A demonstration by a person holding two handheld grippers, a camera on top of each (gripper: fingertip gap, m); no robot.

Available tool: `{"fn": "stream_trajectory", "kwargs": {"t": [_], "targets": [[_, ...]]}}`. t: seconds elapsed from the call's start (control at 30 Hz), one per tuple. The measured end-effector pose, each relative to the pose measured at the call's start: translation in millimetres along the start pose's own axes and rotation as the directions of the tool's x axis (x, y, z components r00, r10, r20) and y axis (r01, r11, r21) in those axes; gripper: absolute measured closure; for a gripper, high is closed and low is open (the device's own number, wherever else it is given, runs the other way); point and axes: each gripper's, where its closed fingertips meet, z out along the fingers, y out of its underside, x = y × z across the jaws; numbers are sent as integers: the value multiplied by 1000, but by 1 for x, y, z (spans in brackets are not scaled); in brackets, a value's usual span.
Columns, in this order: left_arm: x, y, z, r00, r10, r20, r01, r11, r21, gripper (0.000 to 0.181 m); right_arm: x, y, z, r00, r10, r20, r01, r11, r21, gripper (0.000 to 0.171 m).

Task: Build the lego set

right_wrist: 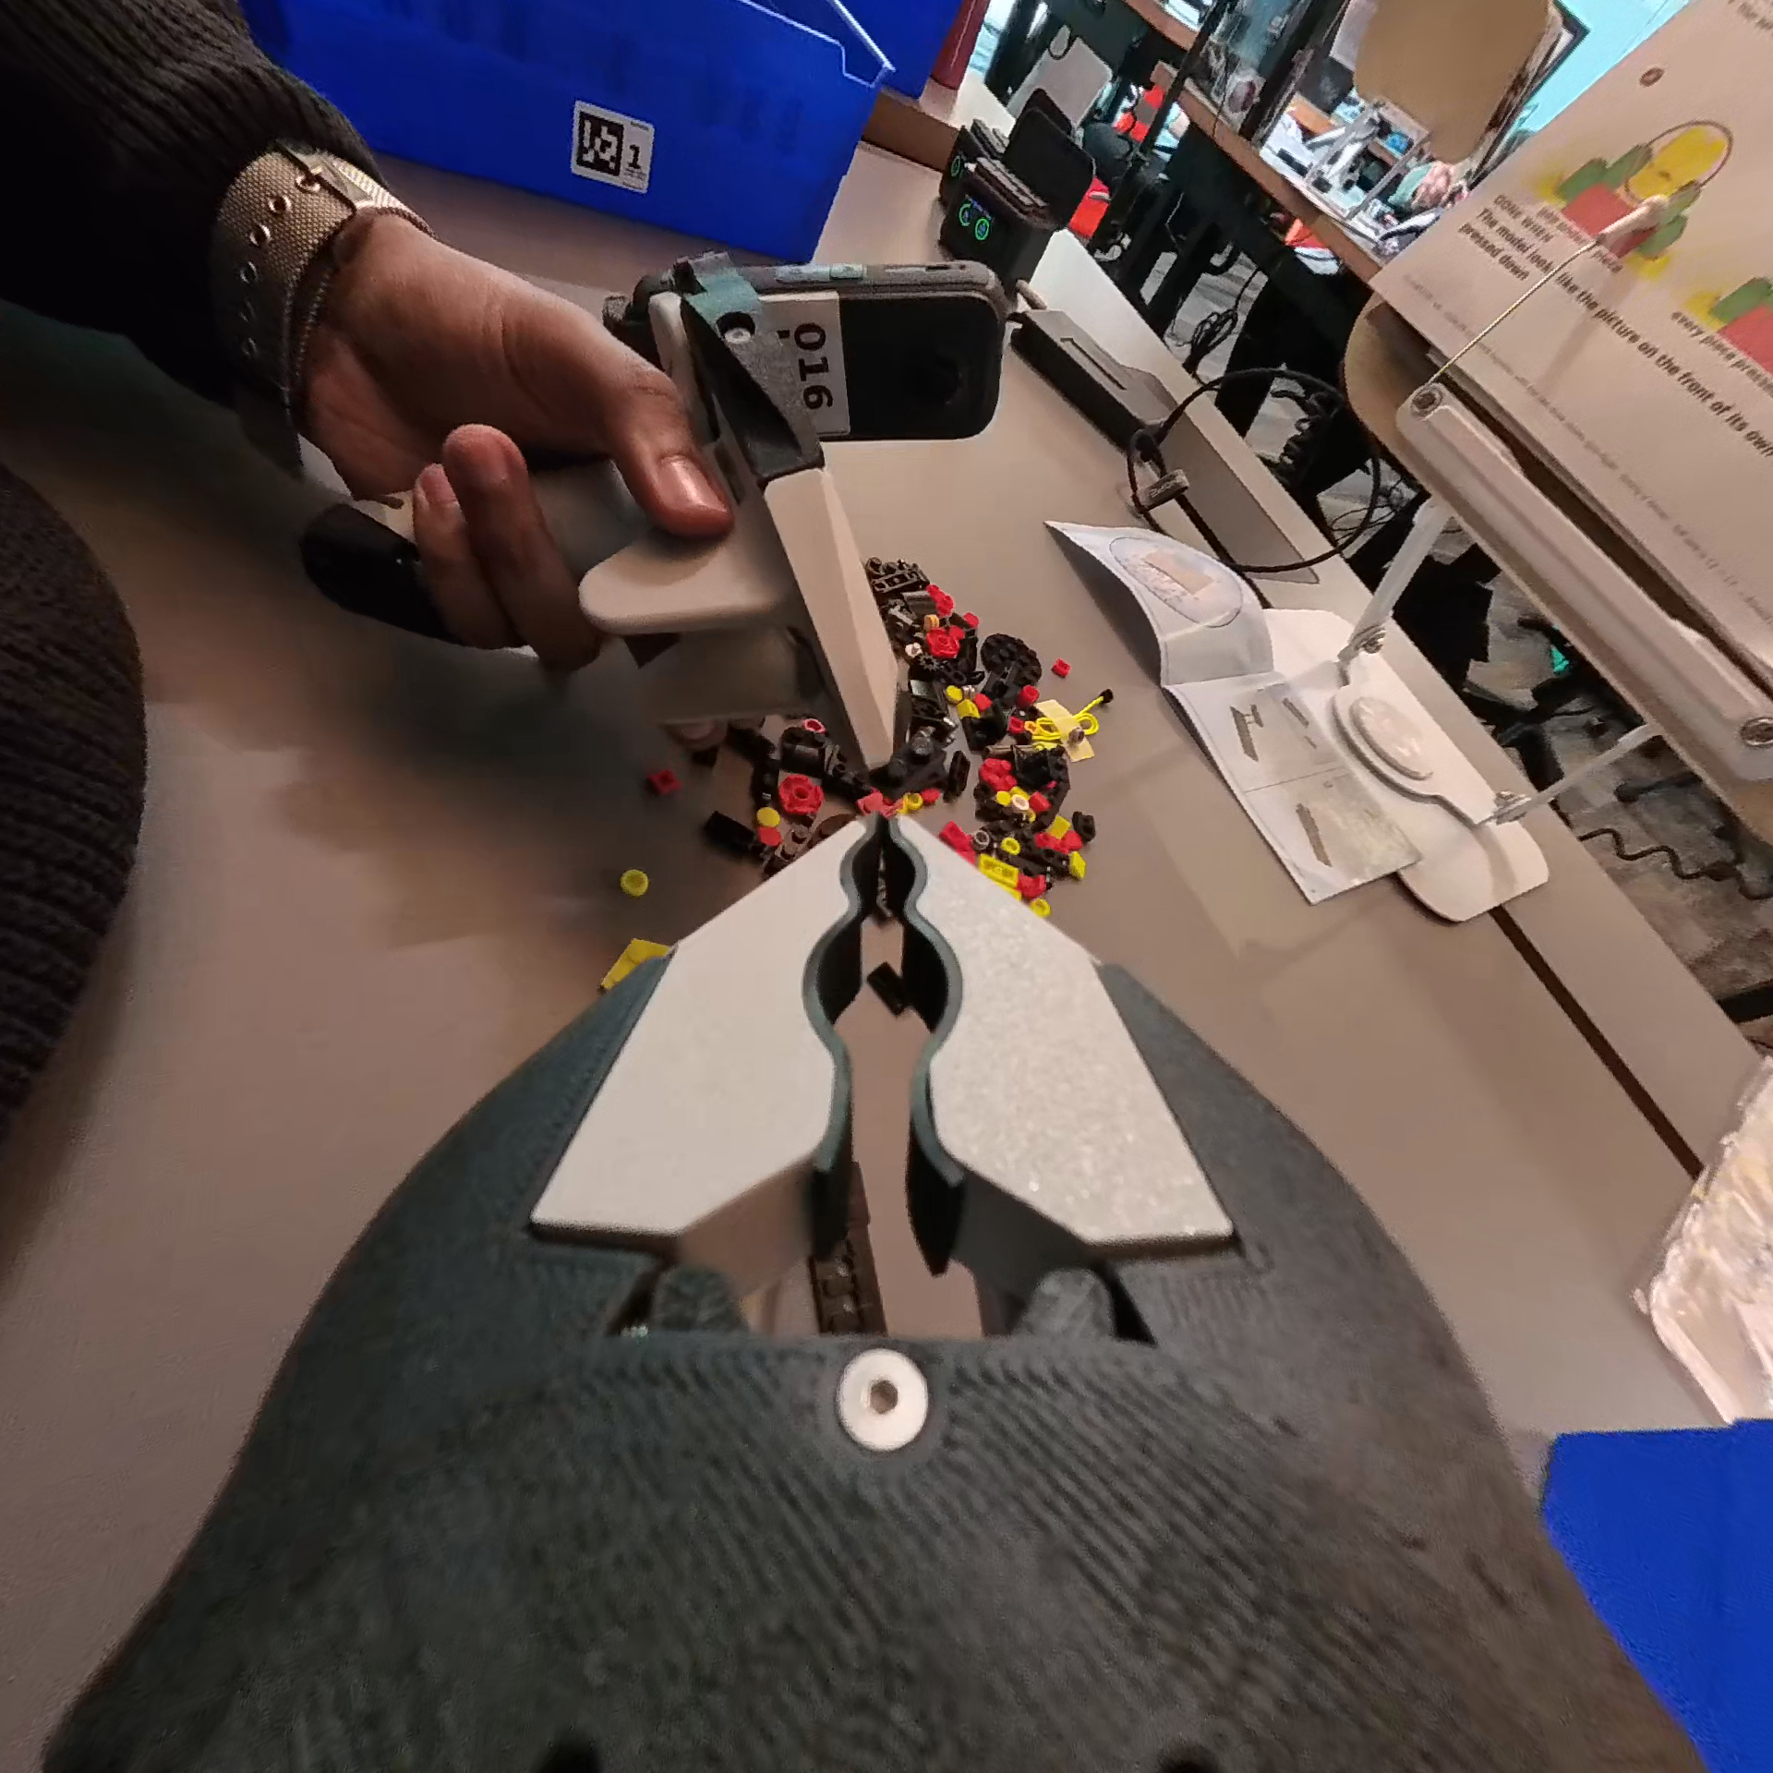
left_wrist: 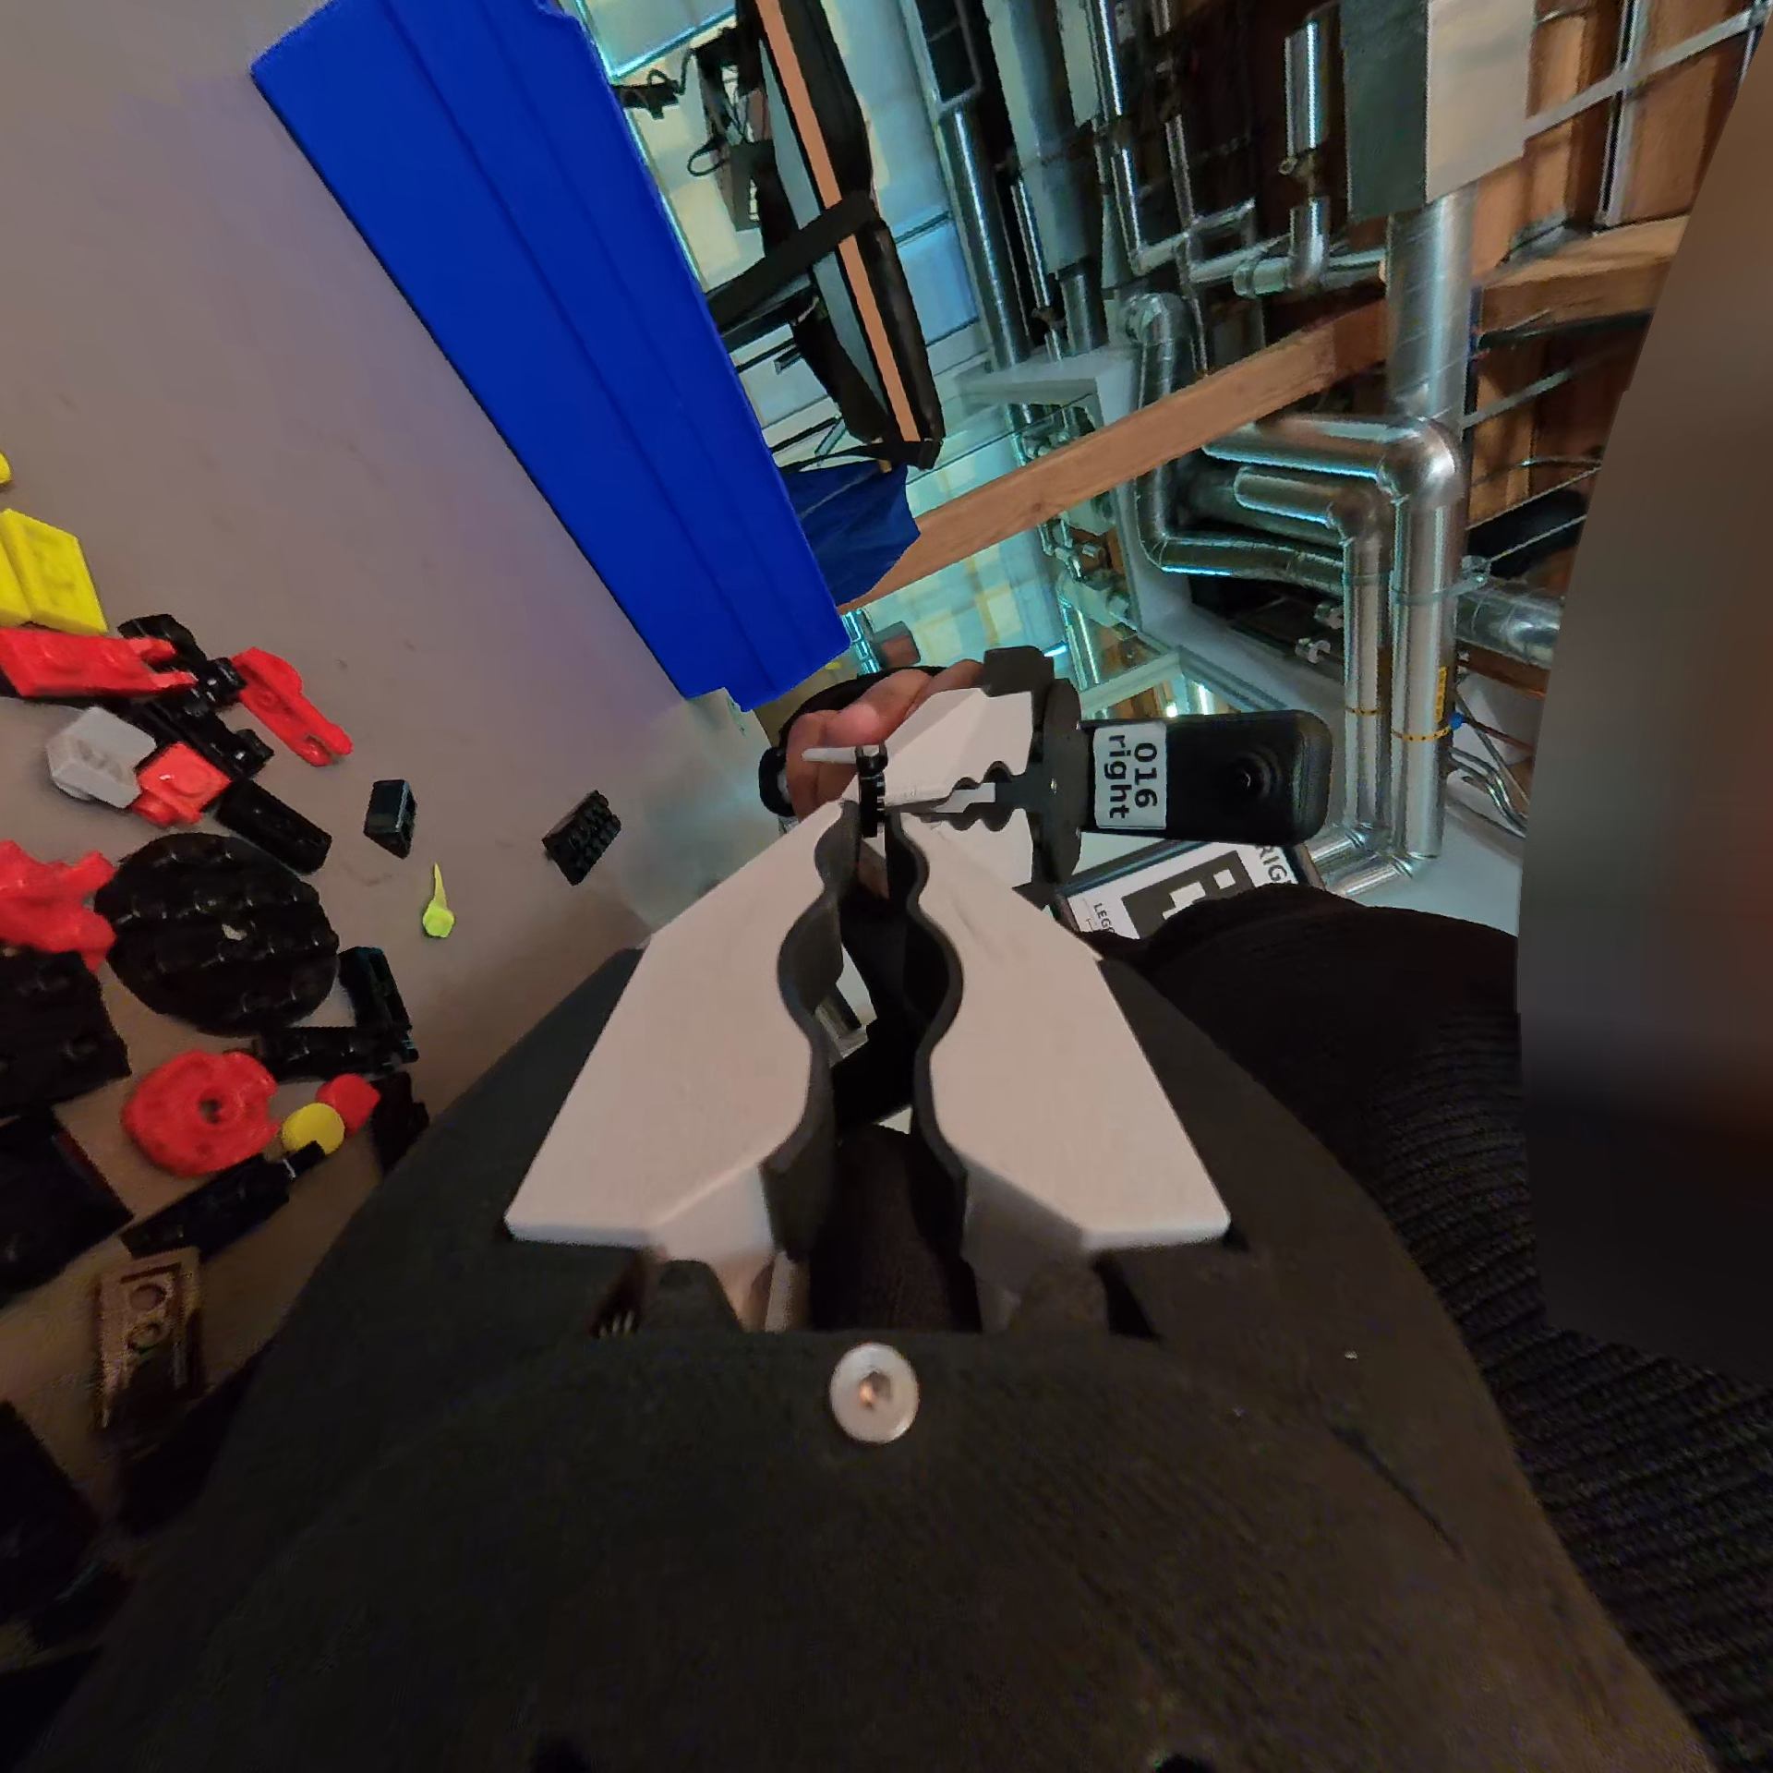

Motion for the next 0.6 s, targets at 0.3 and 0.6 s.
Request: {"fn": "stream_trajectory", "kwargs": {"t": [0.3,0.6], "targets": [[-11,4,2,979,154,131,-150,988,-44,180,10,-4,-1,958,280,62,-284,957,60,156],[-17,14,7,885,399,240,-369,915,-161,179,4,2,5,834,518,191,-529,849,7,162]]}}
